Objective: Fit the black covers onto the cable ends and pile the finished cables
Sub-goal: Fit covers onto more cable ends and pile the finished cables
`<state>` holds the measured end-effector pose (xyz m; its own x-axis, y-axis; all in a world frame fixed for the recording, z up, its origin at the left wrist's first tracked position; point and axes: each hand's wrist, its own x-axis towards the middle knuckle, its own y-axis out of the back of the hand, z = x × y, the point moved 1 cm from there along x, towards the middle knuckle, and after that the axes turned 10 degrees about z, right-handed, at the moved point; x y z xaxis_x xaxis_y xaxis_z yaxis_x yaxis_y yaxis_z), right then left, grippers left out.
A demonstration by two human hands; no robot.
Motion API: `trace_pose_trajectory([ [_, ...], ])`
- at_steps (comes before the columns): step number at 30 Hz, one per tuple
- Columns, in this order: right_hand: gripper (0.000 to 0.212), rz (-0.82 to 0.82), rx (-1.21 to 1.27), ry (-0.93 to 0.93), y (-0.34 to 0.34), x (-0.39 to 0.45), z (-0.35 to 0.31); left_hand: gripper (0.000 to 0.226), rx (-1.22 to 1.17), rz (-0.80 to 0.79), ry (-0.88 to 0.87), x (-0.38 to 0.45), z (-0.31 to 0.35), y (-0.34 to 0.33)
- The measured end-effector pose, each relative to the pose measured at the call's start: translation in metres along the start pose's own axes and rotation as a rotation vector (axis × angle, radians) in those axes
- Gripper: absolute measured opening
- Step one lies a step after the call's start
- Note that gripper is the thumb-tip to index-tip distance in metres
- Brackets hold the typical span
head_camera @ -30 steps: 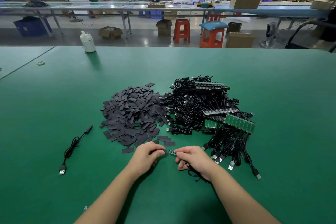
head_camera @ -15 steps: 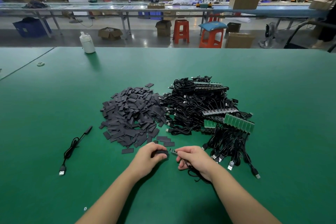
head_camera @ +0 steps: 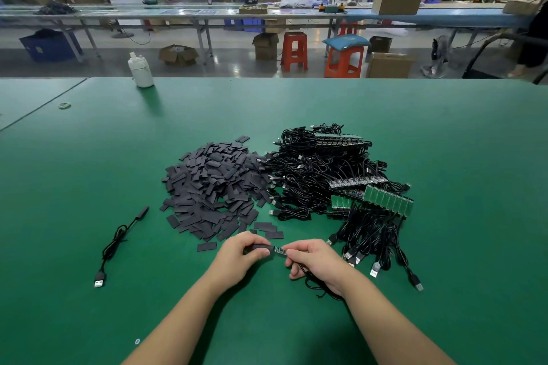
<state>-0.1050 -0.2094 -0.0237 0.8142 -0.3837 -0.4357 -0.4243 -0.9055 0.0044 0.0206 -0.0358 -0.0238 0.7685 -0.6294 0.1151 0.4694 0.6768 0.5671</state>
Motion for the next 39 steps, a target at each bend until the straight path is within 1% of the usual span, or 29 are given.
trace_pose_trajectory([
  [4, 0.021, -0.007, -0.009, 0.005, 0.0012, -0.0003, 0.0005, 0.017, 0.003, -0.002, -0.005, -0.0008, -0.0001, 0.0001],
  [9, 0.020, -0.010, -0.016, 0.012, 0.0015, 0.0004, 0.0016, 0.019, -0.004, 0.001, -0.014, -0.0017, 0.0005, 0.0012],
  [17, 0.020, -0.013, -0.003, 0.012, 0.0019, 0.0023, 0.0040, 0.013, -0.052, 0.034, 0.022, -0.0032, 0.0004, -0.0018],
  [22, 0.020, -0.013, 0.021, 0.005, 0.0032, 0.0032, 0.0055, 0.019, -0.049, -0.004, 0.013, -0.0039, 0.0018, -0.0003],
  [28, 0.020, -0.020, 0.006, 0.000, 0.0026, 0.0052, 0.0077, 0.022, -0.054, 0.010, 0.018, -0.0049, 0.0028, -0.0016],
  [39, 0.016, -0.035, -0.007, 0.000, 0.0044, 0.0080, 0.0092, 0.021, -0.021, -0.117, 0.019, -0.0009, 0.0047, 0.0040],
])
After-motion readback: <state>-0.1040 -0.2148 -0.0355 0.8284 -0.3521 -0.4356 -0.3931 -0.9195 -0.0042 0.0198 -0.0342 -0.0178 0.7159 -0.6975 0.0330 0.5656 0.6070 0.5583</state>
